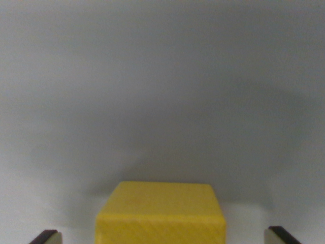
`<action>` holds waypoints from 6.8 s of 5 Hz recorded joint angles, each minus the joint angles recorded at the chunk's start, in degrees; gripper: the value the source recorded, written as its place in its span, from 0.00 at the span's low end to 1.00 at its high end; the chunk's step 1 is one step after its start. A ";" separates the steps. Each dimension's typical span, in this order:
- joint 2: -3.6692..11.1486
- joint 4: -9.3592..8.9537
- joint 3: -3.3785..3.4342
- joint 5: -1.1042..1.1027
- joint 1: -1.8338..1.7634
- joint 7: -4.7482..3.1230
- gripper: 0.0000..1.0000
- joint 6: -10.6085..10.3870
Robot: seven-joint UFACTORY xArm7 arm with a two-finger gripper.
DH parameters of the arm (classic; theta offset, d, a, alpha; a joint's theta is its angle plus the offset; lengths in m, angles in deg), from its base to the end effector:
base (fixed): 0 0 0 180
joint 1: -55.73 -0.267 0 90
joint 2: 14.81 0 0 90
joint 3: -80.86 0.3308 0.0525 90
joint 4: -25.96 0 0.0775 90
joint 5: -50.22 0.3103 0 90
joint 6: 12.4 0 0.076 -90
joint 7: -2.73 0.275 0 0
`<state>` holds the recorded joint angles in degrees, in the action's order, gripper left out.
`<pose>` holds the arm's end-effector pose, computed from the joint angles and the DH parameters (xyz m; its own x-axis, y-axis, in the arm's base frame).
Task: Pick yellow cube
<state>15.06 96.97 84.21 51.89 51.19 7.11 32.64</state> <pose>0.5243 0.0786 0.0661 0.9968 0.0346 -0.0715 0.0316 -0.9986 -0.0429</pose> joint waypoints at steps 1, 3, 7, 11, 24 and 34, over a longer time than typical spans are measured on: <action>0.00 0.00 0.00 0.00 0.00 0.00 1.00 0.00; -0.05 0.09 0.00 0.00 0.00 0.01 1.00 0.14; -0.62 1.09 0.01 0.01 0.01 0.05 1.00 1.71; -1.71 3.01 0.04 0.03 0.04 0.15 1.00 4.72; -7.81 13.71 0.16 0.14 0.17 0.69 1.00 21.50; -12.38 21.73 0.26 0.22 0.27 1.09 1.00 34.09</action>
<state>2.68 118.70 84.46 52.11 51.46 8.20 66.73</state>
